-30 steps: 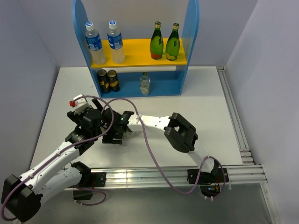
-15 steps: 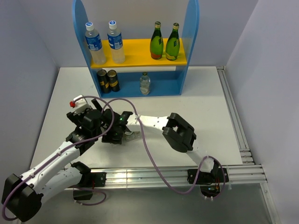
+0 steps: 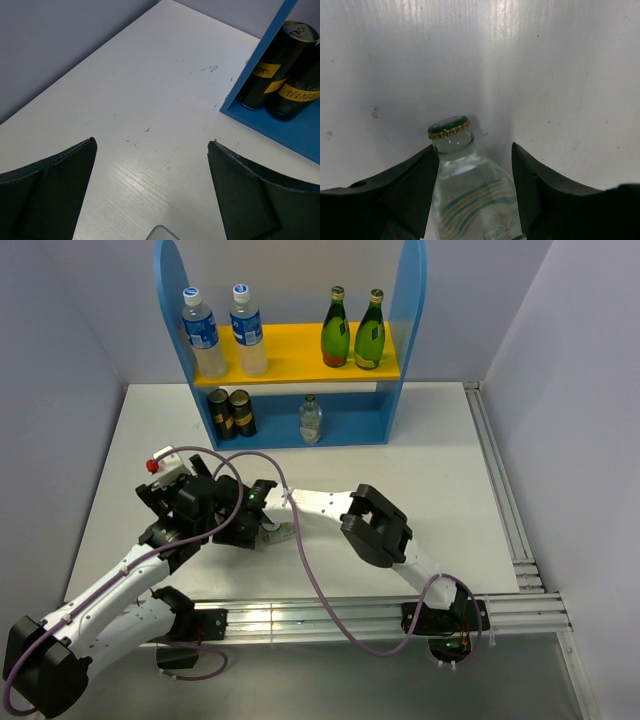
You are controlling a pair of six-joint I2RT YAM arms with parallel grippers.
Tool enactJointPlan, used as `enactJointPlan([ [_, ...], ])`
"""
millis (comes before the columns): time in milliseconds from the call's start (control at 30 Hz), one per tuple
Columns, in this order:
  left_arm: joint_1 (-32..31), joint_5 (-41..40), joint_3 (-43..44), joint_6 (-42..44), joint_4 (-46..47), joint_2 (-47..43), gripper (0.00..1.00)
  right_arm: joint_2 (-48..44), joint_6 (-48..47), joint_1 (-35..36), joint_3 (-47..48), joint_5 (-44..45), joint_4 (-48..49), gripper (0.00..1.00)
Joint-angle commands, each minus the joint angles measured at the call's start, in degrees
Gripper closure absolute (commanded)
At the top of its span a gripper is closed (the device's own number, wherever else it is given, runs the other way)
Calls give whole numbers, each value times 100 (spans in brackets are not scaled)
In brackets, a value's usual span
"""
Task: Place and organize the beverage onto the shelf
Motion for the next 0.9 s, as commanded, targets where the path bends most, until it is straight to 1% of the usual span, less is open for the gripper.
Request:
enactJointPlan([
  [0, -881, 3044, 48, -315, 446, -92, 1, 1374, 481, -290, 365, 184, 567, 72],
  [33, -881, 3053, 48, -315, 455, -74, 1, 1401, 464, -281, 400, 192, 566, 67],
  [67, -881, 3053, 48, -324, 464, -57, 1, 1418, 455, -264, 401, 201, 575, 59],
  [100, -881, 3061, 48, -315, 473, -31, 1, 1453, 455, -229, 418, 175, 567, 38],
  [133, -881, 3062, 57, -315, 473, -22, 1, 1454, 455, -220, 418, 166, 566, 33],
  [200, -881, 3062, 57, -315, 490, -13, 1, 1489, 499, -211, 418, 201, 610, 33],
  [233, -881, 3062, 48, -315, 508, -13, 1, 1498, 481, -211, 418, 192, 610, 35],
  [267, -881, 3062, 40, -315, 508, -13, 1, 1498, 490, -211, 410, 184, 610, 40],
  [300, -881, 3062, 40, -315, 517, 5, 1, 1515, 499, -211, 409, 183, 645, 57],
  [333, -881, 3070, 40, -315, 525, 13, 1, 1524, 490, -202, 409, 166, 646, 70],
  [367, -881, 3070, 40, -315, 525, 22, 1, 1542, 490, -185, 418, 175, 637, 78],
  [400, -881, 3070, 48, -324, 525, 48, 1, 1576, 507, -176, 462, 201, 593, 92],
  [433, -881, 3079, 57, -324, 525, 49, 1, 1594, 516, -176, 462, 253, 593, 97],
  [500, -881, 3088, 66, -324, 525, 66, 1, 1560, 534, -167, 349, 289, 654, 100],
  [733, -881, 3123, 75, -324, 525, 128, 1, 1243, 648, -158, -214, 535, 962, 100],
  [833, -881, 3053, 119, -315, 499, 128, 1, 945, 832, -176, -547, 781, 1093, 100],
  [867, -881, 3053, 127, -315, 473, 93, 1, 613, 911, -176, -740, 816, 1224, 100],
])
